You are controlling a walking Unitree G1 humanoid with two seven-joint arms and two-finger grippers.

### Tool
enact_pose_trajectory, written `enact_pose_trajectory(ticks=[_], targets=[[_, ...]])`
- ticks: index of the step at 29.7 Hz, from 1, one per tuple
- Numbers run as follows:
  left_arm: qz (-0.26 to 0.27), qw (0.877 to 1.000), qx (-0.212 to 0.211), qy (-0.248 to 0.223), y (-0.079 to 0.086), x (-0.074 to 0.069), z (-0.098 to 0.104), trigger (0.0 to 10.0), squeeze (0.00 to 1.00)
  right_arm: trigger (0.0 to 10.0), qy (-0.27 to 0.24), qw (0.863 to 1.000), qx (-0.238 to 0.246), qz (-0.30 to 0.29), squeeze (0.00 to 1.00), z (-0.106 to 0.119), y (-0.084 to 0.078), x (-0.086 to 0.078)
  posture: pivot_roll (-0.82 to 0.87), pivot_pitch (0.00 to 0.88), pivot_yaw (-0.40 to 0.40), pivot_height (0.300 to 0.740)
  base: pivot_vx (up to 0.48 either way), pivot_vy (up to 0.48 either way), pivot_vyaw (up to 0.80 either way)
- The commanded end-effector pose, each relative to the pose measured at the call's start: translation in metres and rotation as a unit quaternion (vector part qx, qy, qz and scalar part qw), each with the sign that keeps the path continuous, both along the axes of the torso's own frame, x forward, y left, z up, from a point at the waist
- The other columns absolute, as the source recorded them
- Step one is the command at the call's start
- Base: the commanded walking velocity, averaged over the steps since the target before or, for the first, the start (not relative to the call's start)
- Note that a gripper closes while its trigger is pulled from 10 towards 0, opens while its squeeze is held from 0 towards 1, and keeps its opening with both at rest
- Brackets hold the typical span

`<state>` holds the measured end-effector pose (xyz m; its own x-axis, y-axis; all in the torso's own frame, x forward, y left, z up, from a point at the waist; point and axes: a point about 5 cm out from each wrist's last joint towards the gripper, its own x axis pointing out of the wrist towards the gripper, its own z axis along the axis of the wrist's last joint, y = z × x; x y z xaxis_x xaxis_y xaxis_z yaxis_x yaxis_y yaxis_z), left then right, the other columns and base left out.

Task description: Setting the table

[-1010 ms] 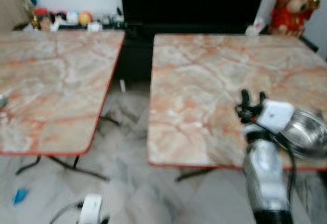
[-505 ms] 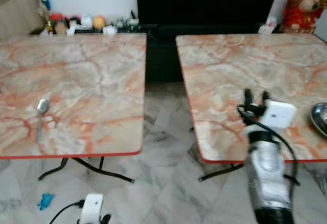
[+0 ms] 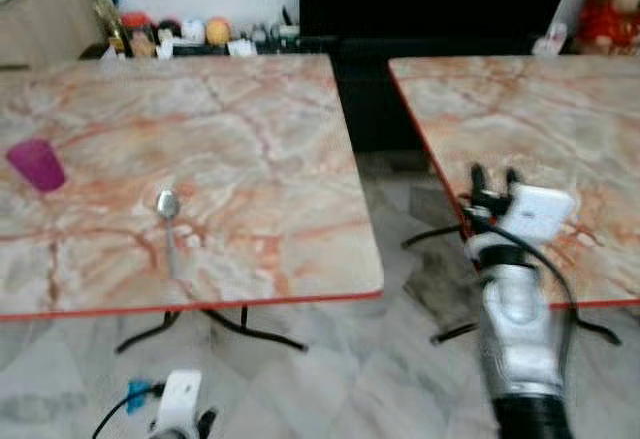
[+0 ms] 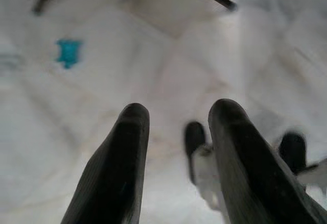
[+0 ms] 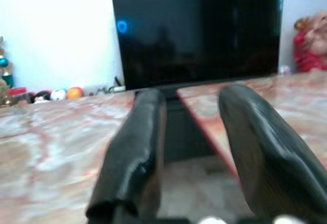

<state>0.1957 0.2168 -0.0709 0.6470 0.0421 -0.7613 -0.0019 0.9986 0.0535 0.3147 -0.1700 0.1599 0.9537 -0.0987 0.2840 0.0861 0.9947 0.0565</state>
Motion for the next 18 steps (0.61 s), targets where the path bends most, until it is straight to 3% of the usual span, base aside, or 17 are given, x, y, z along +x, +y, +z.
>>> enact_pose_trajectory(ticks=[1, 9, 18], targets=[[0.008, 1.0, -0.008, 0.008, -0.0043, -0.0046, -0.0035, 10.0, 0.0, 10.0, 0.0, 1.0, -0.001, -0.01, 0.0, 0.0015, -0.0082, -0.0003, -0.02, 0.045, 0.003, 0.74, 0.0, 0.48, 0.0], [0.013, 1.0, -0.012, 0.01, -0.0073, -0.0066, -0.0051, 10.0, 0.0, 10.0, 0.001, 1.0, -0.025, 0.011, 0.0, 0.0031, -0.0077, 0.0009, -0.01, 0.047, -0.01, 0.74, 0.0, 0.48, 0.0], [0.016, 1.0, -0.008, 0.01, -0.0062, -0.008, -0.0056, 10.0, 0.0, 10.0, 0.003, 0.999, -0.028, 0.027, 0.0, 0.0021, -0.0026, 0.0007, -0.01, 0.051, -0.01, 0.74, 0.0, 0.422, 0.71]])
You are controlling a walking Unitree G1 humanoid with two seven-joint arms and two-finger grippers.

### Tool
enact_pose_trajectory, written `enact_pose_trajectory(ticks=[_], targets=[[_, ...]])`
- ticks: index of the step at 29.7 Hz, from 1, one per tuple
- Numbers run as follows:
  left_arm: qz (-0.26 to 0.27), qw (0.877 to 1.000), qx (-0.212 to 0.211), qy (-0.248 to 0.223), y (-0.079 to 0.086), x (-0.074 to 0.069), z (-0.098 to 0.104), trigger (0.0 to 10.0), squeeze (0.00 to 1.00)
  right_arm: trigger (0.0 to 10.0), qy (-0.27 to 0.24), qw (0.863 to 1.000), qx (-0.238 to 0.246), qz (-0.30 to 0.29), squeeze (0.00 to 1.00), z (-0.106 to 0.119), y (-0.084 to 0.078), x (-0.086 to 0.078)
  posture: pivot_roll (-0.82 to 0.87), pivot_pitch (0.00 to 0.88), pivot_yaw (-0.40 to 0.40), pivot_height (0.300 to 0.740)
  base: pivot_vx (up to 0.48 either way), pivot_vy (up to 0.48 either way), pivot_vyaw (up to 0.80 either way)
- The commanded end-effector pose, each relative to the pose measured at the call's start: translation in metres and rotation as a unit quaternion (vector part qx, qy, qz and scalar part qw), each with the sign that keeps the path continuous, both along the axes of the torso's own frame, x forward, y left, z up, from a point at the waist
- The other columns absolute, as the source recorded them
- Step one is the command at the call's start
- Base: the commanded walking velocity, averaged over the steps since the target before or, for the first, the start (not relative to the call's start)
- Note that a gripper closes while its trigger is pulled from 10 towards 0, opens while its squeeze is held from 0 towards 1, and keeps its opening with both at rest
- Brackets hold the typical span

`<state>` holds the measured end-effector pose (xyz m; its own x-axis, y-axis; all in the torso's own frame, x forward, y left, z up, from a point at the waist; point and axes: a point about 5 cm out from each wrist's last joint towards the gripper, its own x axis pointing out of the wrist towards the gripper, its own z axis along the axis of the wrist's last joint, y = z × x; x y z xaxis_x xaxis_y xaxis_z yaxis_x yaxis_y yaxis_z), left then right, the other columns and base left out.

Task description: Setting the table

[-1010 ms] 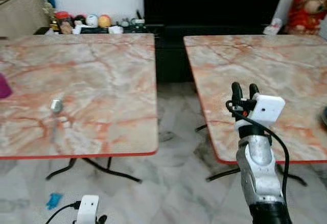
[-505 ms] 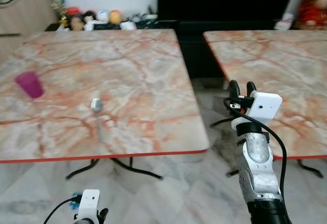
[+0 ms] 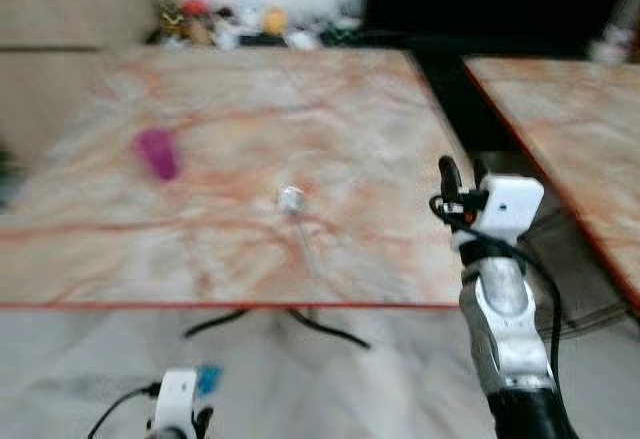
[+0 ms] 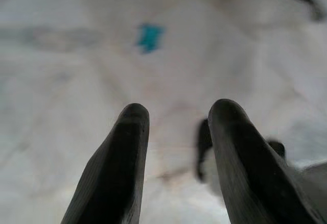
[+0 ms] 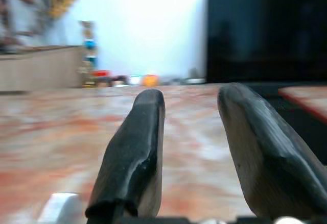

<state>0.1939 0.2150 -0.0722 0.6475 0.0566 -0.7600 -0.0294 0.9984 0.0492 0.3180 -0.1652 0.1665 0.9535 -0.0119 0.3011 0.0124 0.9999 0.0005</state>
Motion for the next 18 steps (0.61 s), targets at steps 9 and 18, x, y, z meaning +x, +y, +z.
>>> enact_pose_trajectory(ticks=[9, 18], targets=[[0.0, 1.0, -0.001, 0.013, -0.0026, -0.0069, -0.0043, 10.0, 0.0, 10.0, 0.014, 1.0, 0.004, -0.009, 0.0, -0.0063, -0.0091, -0.0031, -0.01, 0.056, -0.008, 0.74, 0.0, 0.0, 0.05], [0.001, 1.0, -0.006, 0.01, -0.0041, -0.0067, -0.0044, 10.0, 0.0, 10.0, 0.025, 1.0, 0.005, -0.01, 0.0, -0.0097, -0.0125, -0.0029, -0.01, 0.056, -0.009, 0.74, 0.0, 0.0, 0.0]])
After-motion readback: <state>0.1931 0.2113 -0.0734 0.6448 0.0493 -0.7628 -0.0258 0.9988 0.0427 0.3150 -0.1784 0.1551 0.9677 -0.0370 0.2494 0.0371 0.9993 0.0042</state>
